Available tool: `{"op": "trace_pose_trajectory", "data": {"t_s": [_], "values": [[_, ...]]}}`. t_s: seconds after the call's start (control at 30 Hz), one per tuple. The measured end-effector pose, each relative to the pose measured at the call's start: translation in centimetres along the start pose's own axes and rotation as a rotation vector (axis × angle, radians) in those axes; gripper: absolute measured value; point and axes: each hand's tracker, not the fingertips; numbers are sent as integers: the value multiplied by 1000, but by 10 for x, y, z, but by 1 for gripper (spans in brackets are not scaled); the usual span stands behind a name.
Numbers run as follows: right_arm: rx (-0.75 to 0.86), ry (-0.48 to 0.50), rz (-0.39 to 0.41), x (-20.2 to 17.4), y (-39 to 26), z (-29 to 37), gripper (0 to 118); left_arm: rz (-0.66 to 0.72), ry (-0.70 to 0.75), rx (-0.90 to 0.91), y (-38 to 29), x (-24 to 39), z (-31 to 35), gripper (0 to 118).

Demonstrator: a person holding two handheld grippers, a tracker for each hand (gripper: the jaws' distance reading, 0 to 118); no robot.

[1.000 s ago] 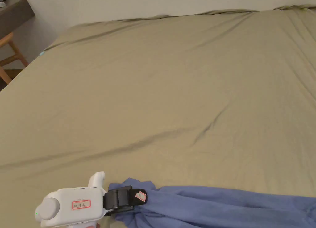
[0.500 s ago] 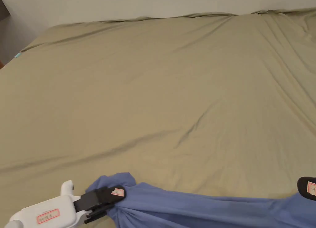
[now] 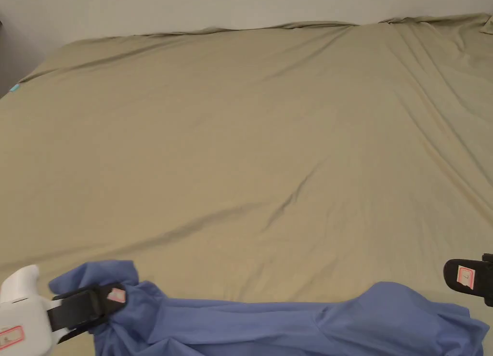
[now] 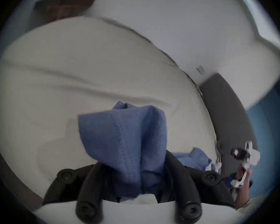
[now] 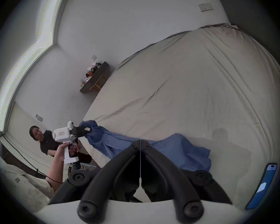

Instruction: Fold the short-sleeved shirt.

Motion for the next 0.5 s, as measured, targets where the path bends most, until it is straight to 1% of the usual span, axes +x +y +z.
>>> {"op": "trace_pose_trajectory", "data": {"t_s": [0.07, 0.13, 0.27, 0.3, 0.33, 0.37, 0.4, 0.43, 0.5], "values": [[-10, -3, -3, 0, 0, -4, 3, -108, 10, -2, -6, 45, -11, 21], [-16, -7, -5, 0, 0, -7, 3, -200, 24, -44, -24, 89, -41, 21], [-27, -13, -10, -1, -2, -9, 3, -342, 71, -219, -65, 112, -126, 22], [-32, -12, -8, -1, -2, -9, 3, -369, 93, -263, -77, 110, -147, 27], [-38, -18, -4, -1, -3, -8, 3, -379, 135, -294, -87, 107, -163, 48], [-41, -33, 6, 0, -5, -7, 3, -377, 127, -342, -96, 101, -176, 80], [-40, -43, 13, 1, -6, -5, 3, -379, 46, -279, -99, 100, -170, 101], [-41, -46, 15, 3, -8, -3, 3, -370, 37, -225, -92, 104, -157, 108], [-43, -48, 4, 8, -11, -1, 3, -296, 22, -228, -78, 102, -135, 108]]}}
